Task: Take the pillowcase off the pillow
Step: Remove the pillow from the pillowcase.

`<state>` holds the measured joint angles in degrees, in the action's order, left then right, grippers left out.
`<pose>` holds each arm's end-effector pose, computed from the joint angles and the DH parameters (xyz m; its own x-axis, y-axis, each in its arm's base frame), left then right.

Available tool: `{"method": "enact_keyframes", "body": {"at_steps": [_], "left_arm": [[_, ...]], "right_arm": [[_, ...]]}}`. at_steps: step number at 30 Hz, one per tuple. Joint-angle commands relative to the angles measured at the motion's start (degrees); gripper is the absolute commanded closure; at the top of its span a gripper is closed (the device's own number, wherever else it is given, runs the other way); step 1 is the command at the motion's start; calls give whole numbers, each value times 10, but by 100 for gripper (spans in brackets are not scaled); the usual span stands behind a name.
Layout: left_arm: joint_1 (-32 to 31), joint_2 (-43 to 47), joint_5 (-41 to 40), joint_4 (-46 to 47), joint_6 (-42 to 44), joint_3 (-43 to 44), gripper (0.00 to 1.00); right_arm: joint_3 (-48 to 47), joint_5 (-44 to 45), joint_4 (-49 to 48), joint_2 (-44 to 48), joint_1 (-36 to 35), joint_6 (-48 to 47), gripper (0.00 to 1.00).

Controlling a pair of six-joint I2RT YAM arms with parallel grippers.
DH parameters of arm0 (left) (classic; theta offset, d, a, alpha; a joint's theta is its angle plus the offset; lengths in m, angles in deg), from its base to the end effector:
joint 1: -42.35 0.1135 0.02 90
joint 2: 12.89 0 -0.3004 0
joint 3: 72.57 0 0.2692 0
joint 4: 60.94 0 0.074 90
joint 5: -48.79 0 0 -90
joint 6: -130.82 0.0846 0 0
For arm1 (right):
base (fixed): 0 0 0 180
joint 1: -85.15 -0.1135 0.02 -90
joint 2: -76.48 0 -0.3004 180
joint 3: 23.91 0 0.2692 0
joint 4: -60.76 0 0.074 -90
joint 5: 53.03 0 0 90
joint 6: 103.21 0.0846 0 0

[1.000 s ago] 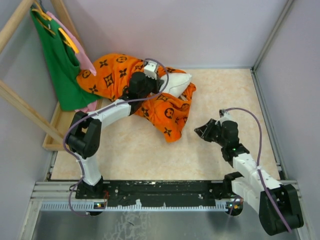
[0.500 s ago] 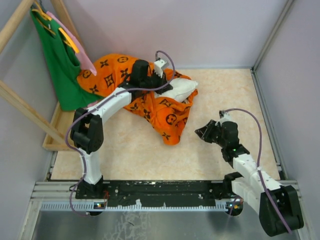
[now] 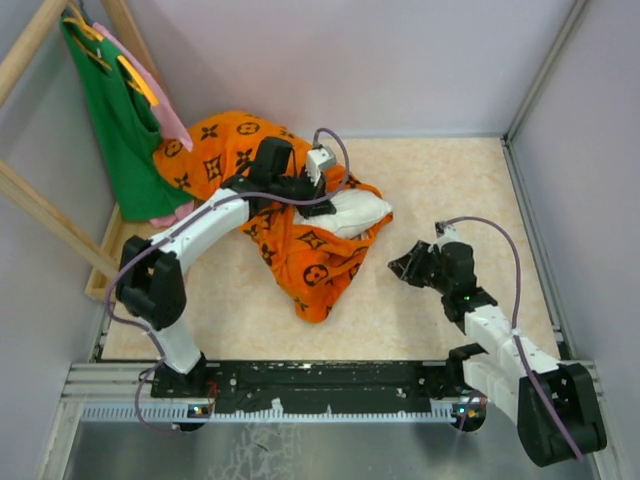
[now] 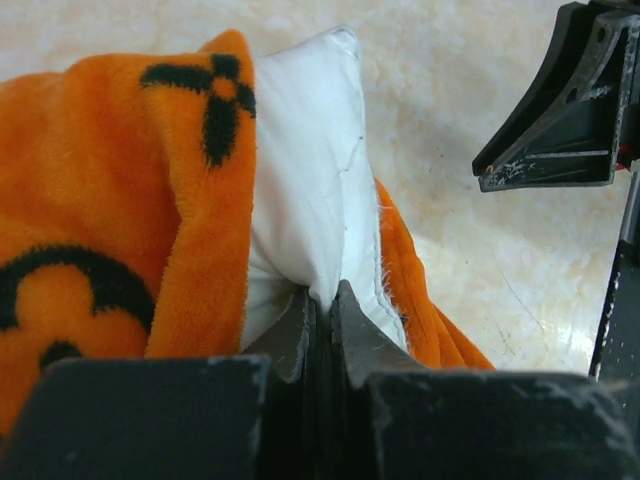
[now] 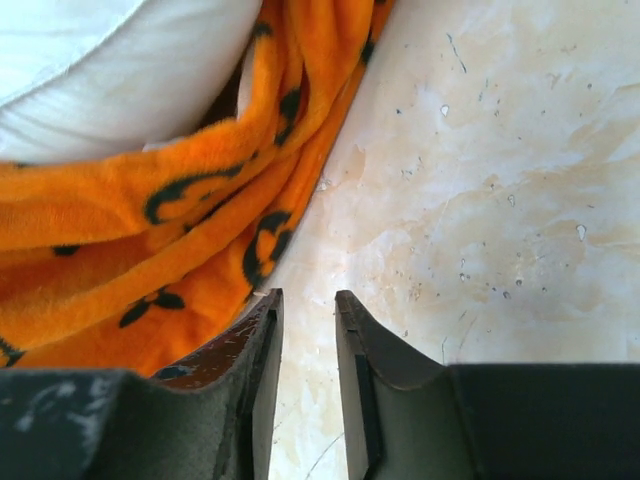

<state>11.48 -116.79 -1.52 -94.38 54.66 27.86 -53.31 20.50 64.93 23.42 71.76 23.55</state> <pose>0.3775 -0.2886 0.3053 -0.3012 0.3945 -0.8681 0.9322 0.3132 -0.1811 0.2116 0.0750 0.1731 -0.6427 0.4369 -0.6293 -0.1015 0.7656 0.6353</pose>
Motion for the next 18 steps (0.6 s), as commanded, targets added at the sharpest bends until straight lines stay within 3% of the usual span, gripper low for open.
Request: {"method": "enact_keyframes", "body": {"at_steps": [1,3,6,9,14,18], "left_arm": [[-13,128,-108,172,-102,-107,100],[-20,182,-115,239,-128,-171,100],[-42,249,-164,342,-151,-251,100],[-52,279,-193,387,-169,-294,100],[-72,280,-239,403,-167,-316,100],[-91,283,-337,420,-185,-320,100]], "right_arm": [[-25,-5,-7,43,-5,-28,69],[-39,8,7,50,-10,-35,57],[-78,30,30,46,-29,-51,25],[-130,73,53,30,-73,-77,3],[-185,119,30,-4,-149,-100,2],[-190,72,-25,-52,-163,-60,5]]}}
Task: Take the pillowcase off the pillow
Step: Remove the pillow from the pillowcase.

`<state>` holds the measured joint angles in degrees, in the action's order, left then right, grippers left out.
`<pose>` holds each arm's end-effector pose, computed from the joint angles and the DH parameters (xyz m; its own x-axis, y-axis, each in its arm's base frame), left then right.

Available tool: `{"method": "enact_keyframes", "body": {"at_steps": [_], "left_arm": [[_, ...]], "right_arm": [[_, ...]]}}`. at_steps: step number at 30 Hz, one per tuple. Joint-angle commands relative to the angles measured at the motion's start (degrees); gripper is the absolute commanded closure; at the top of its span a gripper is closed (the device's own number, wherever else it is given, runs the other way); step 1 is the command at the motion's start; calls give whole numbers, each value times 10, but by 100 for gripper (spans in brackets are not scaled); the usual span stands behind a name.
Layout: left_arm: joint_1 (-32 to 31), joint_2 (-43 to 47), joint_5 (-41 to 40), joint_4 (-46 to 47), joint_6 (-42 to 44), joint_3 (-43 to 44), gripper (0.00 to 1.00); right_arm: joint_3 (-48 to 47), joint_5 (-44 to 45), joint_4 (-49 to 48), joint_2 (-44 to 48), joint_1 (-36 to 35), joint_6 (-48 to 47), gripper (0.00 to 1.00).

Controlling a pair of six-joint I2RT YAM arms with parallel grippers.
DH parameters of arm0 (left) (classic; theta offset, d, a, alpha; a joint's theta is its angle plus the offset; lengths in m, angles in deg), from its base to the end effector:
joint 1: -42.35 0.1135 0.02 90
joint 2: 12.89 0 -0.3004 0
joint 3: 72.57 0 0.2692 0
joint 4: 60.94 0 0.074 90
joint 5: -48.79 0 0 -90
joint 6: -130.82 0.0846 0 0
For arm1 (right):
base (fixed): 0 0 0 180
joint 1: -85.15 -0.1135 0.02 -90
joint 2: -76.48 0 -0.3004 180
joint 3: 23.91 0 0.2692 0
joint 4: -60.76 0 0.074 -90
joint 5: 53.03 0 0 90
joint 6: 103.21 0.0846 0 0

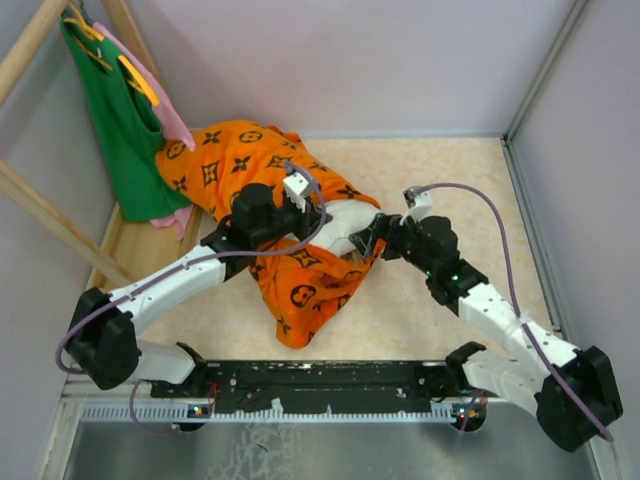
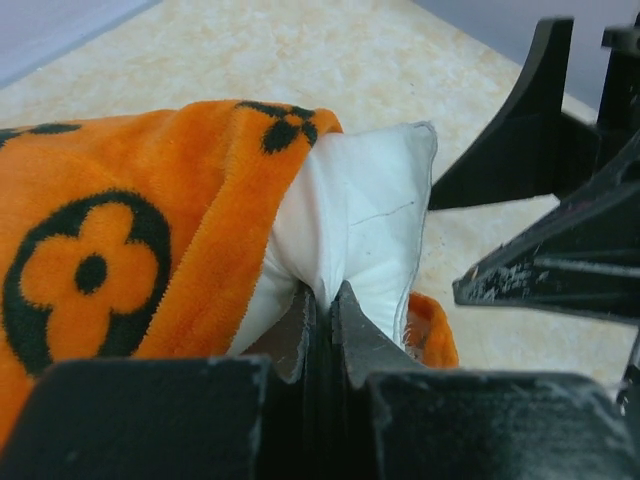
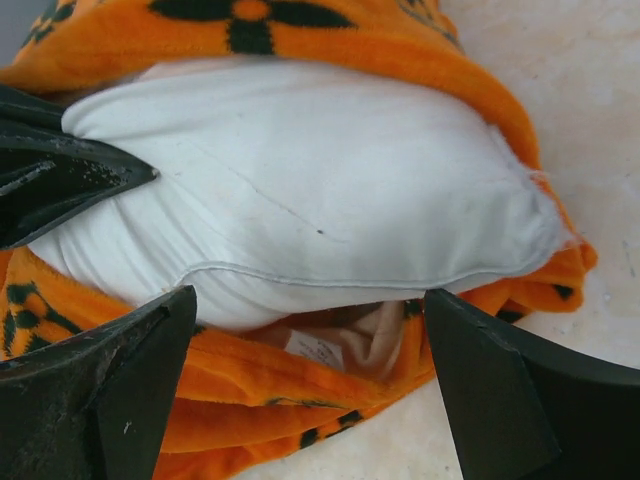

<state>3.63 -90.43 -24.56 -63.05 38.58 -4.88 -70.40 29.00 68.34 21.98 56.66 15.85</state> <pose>0.2752 -0.2517 0.3286 -0.1935 0.1072 -0.9752 0.8110 0.5768 -0.0976 0.2265 0.1363 0.2781 -0.4929 0.2798 -0.8239 -0.4008 0.7674 0.5004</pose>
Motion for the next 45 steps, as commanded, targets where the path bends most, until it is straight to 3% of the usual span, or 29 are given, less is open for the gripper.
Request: {"method": "enact_keyframes", "body": {"at_steps": [1,5,11,16,23,27,33,40,45], "left_arm": [[-17,22,-119,115,-25,4,100],[-30,38,-140,169,-30,-25,100],[-41,50,-163,204,-49,-41,100],[-45,56,-153,218,-68,-40,100],[-52,51,-92,241,-116,-26,100],[-63,37,-82,219,-135,-11,100],[-85,30,-183,131,-134,-35,100],[-85,-14,-273,86,-181,-45,100],[-86,-61,-269,43,-173,0,100]], "right_arm": [[-14,-23,-77,-44,-13,32,5],[24,-31,-152,-48,-13,132,3],[82,2,-274,-59,-14,369,1],[82,58,-316,-102,-15,445,1],[52,96,-474,-213,-19,457,1],[12,59,-560,-251,-21,445,1],[-30,26,-585,-199,-30,367,1],[-39,-61,-661,-179,-38,344,1],[-32,-77,-671,-161,-60,305,1]]}}
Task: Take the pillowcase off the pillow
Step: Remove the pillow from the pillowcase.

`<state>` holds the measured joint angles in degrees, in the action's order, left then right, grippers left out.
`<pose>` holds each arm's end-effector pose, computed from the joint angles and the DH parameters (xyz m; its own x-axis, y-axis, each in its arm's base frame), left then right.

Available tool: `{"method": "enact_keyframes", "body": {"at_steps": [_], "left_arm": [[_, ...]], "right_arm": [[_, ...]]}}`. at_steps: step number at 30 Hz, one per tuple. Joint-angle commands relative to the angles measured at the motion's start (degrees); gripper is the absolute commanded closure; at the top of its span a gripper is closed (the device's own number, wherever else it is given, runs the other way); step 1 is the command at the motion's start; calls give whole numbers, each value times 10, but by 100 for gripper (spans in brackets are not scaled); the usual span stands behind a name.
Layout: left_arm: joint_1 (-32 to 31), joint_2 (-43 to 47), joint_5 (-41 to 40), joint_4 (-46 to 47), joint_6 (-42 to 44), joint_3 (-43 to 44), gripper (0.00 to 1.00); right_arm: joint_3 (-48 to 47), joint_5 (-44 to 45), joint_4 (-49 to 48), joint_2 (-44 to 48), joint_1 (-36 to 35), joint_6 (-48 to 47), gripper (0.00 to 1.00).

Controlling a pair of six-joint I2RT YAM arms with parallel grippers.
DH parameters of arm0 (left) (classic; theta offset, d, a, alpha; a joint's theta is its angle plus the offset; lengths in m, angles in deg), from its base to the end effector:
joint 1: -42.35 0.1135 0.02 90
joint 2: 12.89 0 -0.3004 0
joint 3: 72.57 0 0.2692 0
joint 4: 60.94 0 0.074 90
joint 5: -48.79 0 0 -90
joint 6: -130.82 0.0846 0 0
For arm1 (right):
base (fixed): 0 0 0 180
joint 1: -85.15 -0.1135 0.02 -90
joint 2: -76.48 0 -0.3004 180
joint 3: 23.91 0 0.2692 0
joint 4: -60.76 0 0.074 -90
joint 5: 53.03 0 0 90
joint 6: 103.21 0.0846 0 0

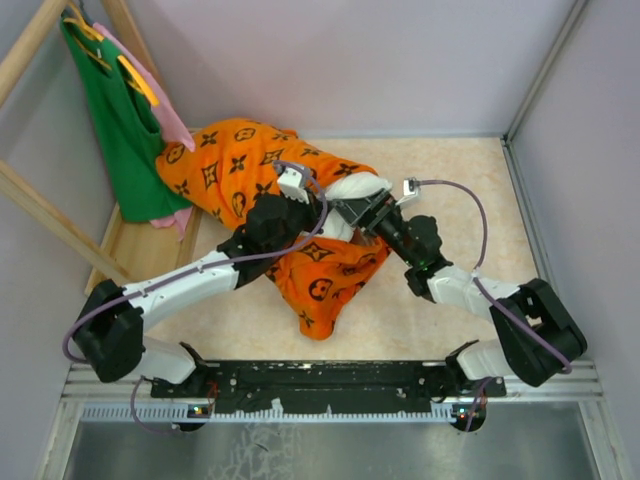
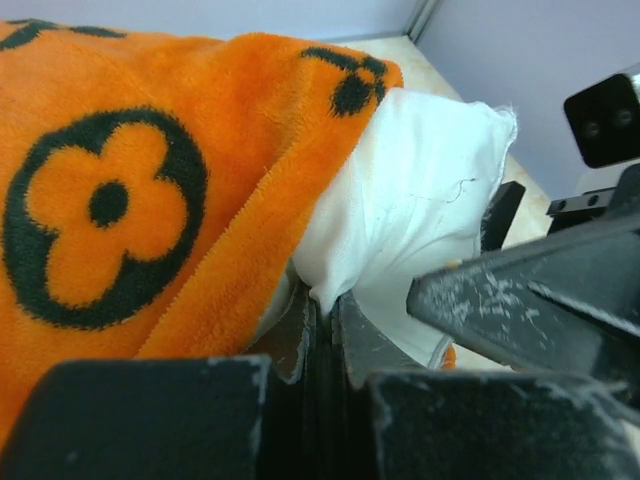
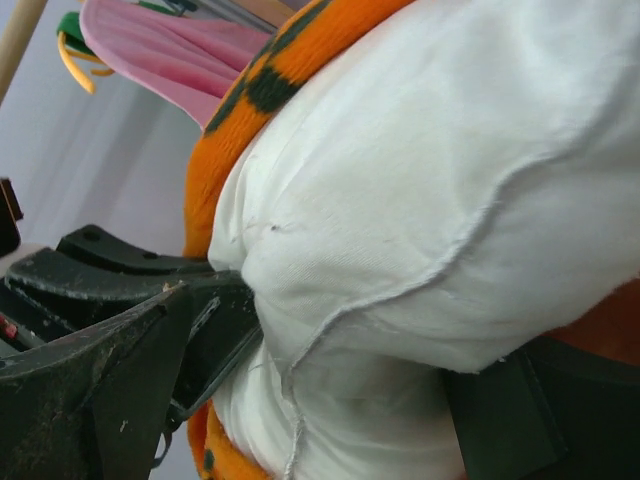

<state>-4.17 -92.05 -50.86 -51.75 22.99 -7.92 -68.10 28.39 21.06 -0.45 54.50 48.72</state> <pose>0.2723 -0.2666 0.3265 -0.2446 -0.1807 -0.9526 0.5521 0.7817 -0.2901 0.2818 0.1816 0.2796 -0.5082 0.7131 -0.4830 -0.3891 0.3102 0.8674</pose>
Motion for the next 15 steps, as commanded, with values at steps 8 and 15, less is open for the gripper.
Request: {"method": "enact_keyframes", "body": {"at_steps": [8,15], "left_arm": [[-56,-86,53,-41,8,27,100],[-68,-60,85,44,-15,-63,100]], "right_arm": [[-73,-21,-178,44,-41,-38,1],[-67,23,-213,25,-35,-21,1]]}}
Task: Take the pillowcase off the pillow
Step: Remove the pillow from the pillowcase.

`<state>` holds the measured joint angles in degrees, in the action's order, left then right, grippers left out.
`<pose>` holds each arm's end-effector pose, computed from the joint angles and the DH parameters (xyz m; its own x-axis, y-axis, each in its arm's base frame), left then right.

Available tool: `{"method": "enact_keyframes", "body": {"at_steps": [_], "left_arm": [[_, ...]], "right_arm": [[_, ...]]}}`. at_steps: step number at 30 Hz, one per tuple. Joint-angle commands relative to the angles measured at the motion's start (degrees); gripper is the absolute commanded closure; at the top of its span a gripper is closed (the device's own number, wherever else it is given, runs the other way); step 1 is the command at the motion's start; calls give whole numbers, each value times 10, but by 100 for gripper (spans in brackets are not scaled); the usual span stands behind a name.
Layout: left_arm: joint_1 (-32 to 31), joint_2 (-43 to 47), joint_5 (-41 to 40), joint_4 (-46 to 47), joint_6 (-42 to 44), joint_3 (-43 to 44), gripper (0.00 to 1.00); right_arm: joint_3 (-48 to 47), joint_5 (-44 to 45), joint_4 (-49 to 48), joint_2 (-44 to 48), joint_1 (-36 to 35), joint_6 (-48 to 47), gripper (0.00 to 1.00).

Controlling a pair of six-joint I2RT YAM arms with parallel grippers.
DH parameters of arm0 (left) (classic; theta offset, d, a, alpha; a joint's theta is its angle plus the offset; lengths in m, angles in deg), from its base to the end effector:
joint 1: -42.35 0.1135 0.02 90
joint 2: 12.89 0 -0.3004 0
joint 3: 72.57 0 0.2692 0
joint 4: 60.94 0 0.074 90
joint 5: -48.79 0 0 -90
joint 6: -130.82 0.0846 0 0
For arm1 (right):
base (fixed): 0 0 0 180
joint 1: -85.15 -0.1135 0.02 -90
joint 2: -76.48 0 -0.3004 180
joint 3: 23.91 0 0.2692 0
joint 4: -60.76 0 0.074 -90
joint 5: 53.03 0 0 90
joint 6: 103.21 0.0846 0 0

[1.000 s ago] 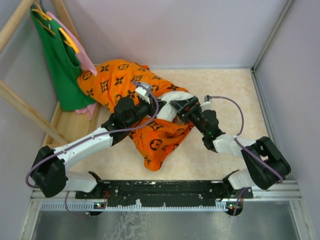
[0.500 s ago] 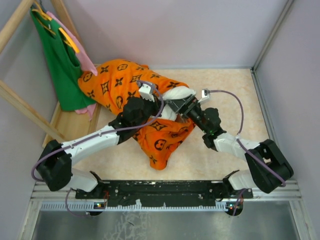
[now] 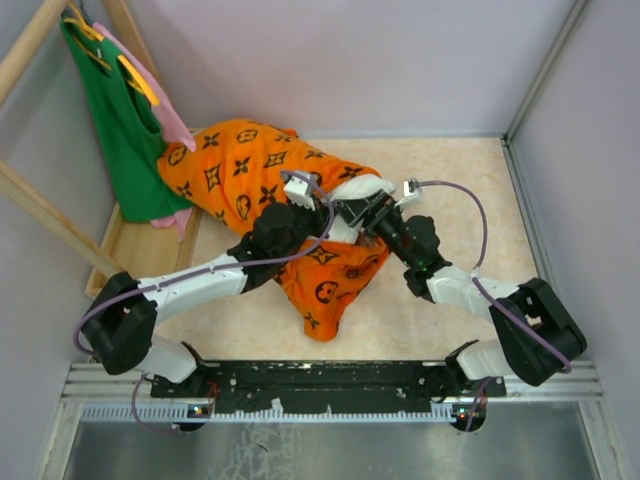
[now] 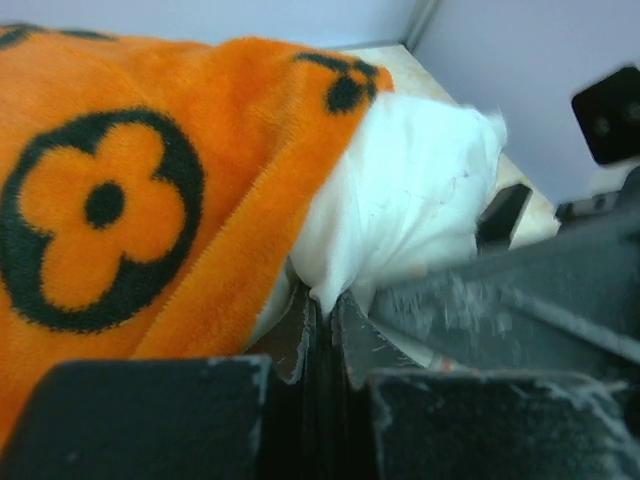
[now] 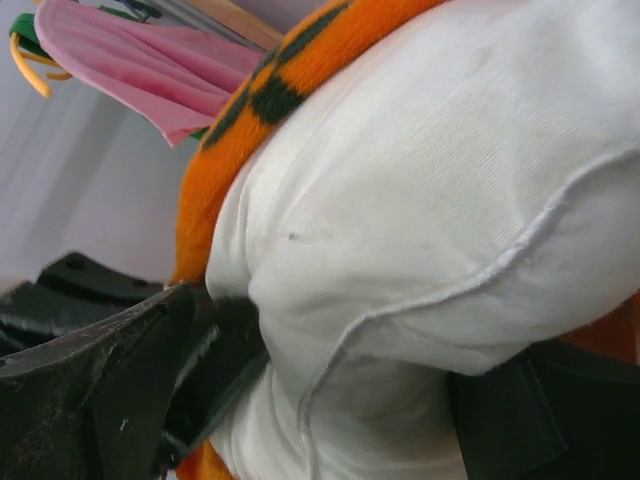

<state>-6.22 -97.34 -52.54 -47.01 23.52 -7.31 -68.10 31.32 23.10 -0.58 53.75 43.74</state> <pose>0.2781 -0.2900 0.3096 -0.2380 -0.1709 -0.9561 0.5603 0.7799 -0.2789 0.2829 0.1824 0.2734 -0.4659 0.6928 -0.5504 -0.3882 0.3989 0.8308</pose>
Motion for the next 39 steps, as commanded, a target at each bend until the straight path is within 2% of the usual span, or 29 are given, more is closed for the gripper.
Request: {"method": "enact_keyframes", "body": {"at_steps": [1,5,10,19,24,29,33,37,39], "left_arm": [[-48,1,103,10,-19,-85,100],[-48,28,109,43,-19,-134,100],[-48,40,90,47,-21,-151,100],[-46,-2,-52,-26,-53,-81,100],[-45,-10,-59,-34,-48,-54,100],[-45,-8,-44,-27,-44,-50,100],[-45,1,-30,-9,-46,-64,100],[-44,13,-12,10,-45,-83,100],[-44,24,18,17,-19,-92,99]], "right_arm": [[-62,0,-239,27,-24,30,1],[-51,12,-272,17,-6,58,1],[-74,-12,-255,0,-5,60,1],[-44,-17,-192,53,-37,-21,3],[-20,-7,-180,74,-39,-31,6],[-24,-3,-178,71,-39,-34,14],[-30,4,-174,65,-39,-39,27],[-38,20,-136,62,-39,-41,62],[-39,18,-115,69,-37,-59,86]]}}
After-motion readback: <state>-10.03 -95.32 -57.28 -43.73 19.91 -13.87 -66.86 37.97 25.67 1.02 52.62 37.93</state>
